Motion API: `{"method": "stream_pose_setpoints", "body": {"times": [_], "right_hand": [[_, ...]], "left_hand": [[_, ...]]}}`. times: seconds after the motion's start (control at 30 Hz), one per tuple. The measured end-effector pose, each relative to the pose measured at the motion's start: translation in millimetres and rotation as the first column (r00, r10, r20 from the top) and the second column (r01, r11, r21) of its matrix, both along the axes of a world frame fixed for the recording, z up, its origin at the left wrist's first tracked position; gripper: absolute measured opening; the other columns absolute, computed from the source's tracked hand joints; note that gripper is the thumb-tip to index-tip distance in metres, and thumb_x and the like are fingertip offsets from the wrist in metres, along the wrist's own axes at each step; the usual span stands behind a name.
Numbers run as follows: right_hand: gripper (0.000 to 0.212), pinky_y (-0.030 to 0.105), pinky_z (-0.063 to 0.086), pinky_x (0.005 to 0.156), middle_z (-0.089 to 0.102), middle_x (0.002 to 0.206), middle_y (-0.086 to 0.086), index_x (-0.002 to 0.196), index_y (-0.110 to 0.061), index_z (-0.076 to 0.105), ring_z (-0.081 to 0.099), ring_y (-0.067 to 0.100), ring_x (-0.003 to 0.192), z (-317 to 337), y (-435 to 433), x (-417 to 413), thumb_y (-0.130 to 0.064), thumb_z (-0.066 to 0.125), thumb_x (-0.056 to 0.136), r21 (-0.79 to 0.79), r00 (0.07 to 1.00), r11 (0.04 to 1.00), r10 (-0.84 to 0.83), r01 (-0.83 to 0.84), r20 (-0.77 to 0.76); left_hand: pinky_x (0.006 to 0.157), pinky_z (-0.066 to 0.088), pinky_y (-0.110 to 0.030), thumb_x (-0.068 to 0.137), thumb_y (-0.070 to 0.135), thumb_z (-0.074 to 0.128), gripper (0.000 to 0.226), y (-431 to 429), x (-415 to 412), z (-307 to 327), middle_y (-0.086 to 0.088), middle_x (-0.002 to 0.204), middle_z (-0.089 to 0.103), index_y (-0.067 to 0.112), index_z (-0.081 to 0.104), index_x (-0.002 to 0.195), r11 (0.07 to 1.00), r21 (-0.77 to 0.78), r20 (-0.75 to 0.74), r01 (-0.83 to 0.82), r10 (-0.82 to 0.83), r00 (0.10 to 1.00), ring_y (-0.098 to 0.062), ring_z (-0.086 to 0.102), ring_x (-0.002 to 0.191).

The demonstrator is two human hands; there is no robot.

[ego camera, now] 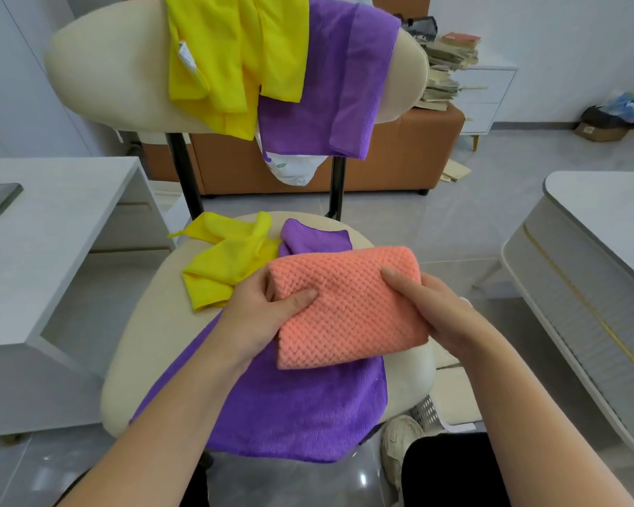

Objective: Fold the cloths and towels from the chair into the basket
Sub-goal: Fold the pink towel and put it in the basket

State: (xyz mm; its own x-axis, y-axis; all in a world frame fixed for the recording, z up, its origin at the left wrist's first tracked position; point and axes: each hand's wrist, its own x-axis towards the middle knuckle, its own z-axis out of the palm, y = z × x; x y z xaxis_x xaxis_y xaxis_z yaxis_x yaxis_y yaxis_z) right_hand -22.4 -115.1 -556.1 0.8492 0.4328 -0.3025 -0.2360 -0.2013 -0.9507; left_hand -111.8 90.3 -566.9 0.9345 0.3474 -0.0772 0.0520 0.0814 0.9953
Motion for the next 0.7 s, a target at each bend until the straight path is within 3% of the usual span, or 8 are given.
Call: {"method": "stream_pose_setpoints", "body": {"times": [0.13, 0.2, 0.27, 0.47, 0.53, 0.6, 0.63, 0.7], "right_hand": [[0.017, 0.024, 0.049, 0.089, 0.067, 0.105, -0.004, 0.104, -0.023, 0.060, 0.062, 0.003, 0.097, -5, 13, -3, -0.027, 0.063, 0.088, 0.088, 0.972, 0.989, -0.132, 0.117, 0.196], [0.017, 0.007, 0.043, 0.077, 0.062, 0.090, -0.012, 0.097, -0.023, 0.053, 0.057, -0.011, 0.083, -8, 22, -9, -0.035, 0.060, 0.087, 0.023, 0.833, 0.981, -0.178, 0.194, 0.524], [0.015, 0.004, 0.038, 0.064, 0.054, 0.079, -0.018, 0.091, -0.030, 0.044, 0.052, -0.010, 0.072, -12, 29, -19, -0.039, 0.056, 0.086, -0.028, 0.642, 0.982, -0.099, 0.185, 0.760], [0.013, 0.015, 0.031, 0.058, 0.049, 0.077, -0.012, 0.092, -0.023, 0.042, 0.039, -0.001, 0.066, -16, 32, -27, -0.019, 0.052, 0.085, -0.053, 0.348, 0.995, 0.020, 0.087, 0.937], [0.014, 0.014, 0.032, 0.056, 0.049, 0.071, -0.016, 0.086, -0.025, 0.042, 0.045, -0.003, 0.062, -13, 32, -26, -0.017, 0.053, 0.089, 0.029, 0.494, 0.978, -0.129, 0.205, 0.860], [0.006, 0.018, 0.038, 0.065, 0.056, 0.077, -0.013, 0.091, -0.022, 0.050, 0.052, -0.009, 0.071, -17, 30, -16, -0.025, 0.050, 0.096, 0.071, 0.706, 0.937, -0.307, 0.343, 0.638], [0.013, 0.024, 0.043, 0.076, 0.061, 0.088, -0.008, 0.100, -0.018, 0.056, 0.055, -0.006, 0.082, -19, 28, -10, -0.029, 0.049, 0.097, 0.042, 0.818, 0.934, -0.333, 0.355, 0.469], [0.033, 0.038, 0.049, 0.093, 0.065, 0.111, 0.004, 0.118, -0.012, 0.060, 0.061, 0.015, 0.101, -26, 25, -2, -0.034, 0.047, 0.097, -0.048, 0.961, 0.964, -0.257, 0.263, 0.107]], "left_hand": [[0.079, 0.050, -0.021, 0.079, 0.002, 0.069, 0.031, -1, 5, -9, 0.005, 0.101, 0.066, 0.020, 0.060, 0.103, 0.988, -0.001, 0.020, -0.154, 0.154, 0.988, -0.007, 0.063, 0.091], [0.077, 0.049, -0.028, 0.091, 0.007, 0.057, 0.016, -6, 9, -12, 0.002, 0.098, 0.065, 0.021, 0.060, 0.098, 0.965, -0.073, -0.063, -0.251, 0.247, 0.967, -0.015, 0.062, 0.090], [0.071, 0.047, -0.028, 0.098, 0.014, 0.045, 0.017, -10, 13, -17, -0.002, 0.095, 0.064, 0.019, 0.059, 0.091, 0.941, -0.088, -0.161, -0.326, 0.309, 0.937, -0.016, 0.060, 0.085], [0.094, 0.048, -0.043, 0.095, 0.053, 0.039, 0.058, 2, 26, -33, -0.011, 0.108, 0.067, 0.003, 0.066, 0.107, 0.984, 0.046, -0.402, -0.174, 0.177, 0.898, -0.025, 0.061, 0.101], [0.083, 0.047, -0.033, 0.097, 0.050, 0.037, 0.048, -1, 25, -27, -0.004, 0.097, 0.066, 0.011, 0.063, 0.097, 0.942, 0.239, -0.201, -0.234, 0.284, 0.938, -0.016, 0.060, 0.093], [0.064, 0.037, -0.024, 0.096, 0.050, 0.036, 0.038, -8, 15, -10, 0.009, 0.078, 0.056, 0.015, 0.051, 0.093, 0.793, 0.488, 0.256, -0.366, 0.271, 0.928, 0.002, 0.052, 0.073], [0.058, 0.034, -0.021, 0.095, 0.052, 0.037, 0.037, -11, 11, -2, 0.015, 0.073, 0.050, 0.016, 0.047, 0.094, 0.719, 0.579, 0.435, -0.385, 0.127, 0.891, -0.001, 0.049, 0.066], [0.055, 0.034, -0.023, 0.096, 0.052, 0.035, 0.039, -17, 7, 6, 0.010, 0.066, 0.051, 0.015, 0.043, 0.096, 0.531, 0.750, 0.570, -0.394, -0.216, 0.793, -0.013, 0.047, 0.065]]}}
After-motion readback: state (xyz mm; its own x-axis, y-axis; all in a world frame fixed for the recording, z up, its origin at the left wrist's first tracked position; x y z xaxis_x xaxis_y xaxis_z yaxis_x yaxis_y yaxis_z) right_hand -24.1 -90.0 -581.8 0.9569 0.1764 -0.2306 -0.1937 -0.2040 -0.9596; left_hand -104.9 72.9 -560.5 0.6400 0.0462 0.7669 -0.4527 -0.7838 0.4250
